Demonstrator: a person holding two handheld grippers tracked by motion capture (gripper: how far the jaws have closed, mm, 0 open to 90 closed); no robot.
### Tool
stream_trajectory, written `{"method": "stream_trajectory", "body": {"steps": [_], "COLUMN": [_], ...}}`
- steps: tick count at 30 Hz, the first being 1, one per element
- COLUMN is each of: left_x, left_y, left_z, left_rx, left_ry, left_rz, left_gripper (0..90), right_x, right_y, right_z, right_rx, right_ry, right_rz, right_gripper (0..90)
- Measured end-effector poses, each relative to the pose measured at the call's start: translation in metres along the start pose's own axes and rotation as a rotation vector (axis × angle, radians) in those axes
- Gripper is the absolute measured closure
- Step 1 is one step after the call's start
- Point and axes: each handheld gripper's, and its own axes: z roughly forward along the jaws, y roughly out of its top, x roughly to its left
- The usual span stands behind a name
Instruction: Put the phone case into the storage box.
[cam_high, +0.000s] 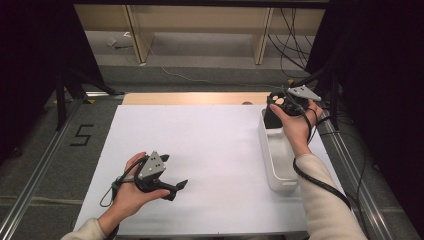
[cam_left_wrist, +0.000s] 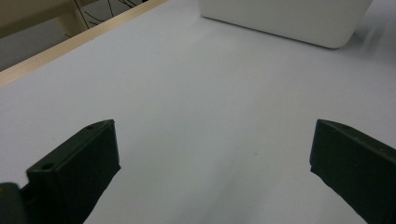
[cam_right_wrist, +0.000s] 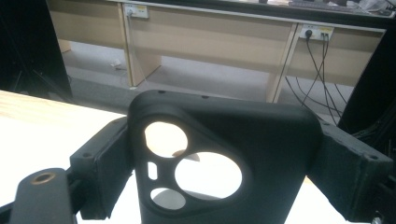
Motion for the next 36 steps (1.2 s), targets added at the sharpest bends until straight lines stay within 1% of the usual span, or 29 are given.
{"method": "stream_trajectory", "body": {"steps": [36], "left_x": [-0.001], "left_y": [0.000], "left_z": [0.000], "left_rx": [0.002], "left_ry": [-0.003], "left_rz": [0.002], "left_gripper": [1.5], "right_x": [-0.002], "right_y": [-0.009], "right_z": [0.015], "right_rx": [0.045], "right_ry": [-0.010], "right_rz": [-0.003], "right_gripper": [15.1]}}
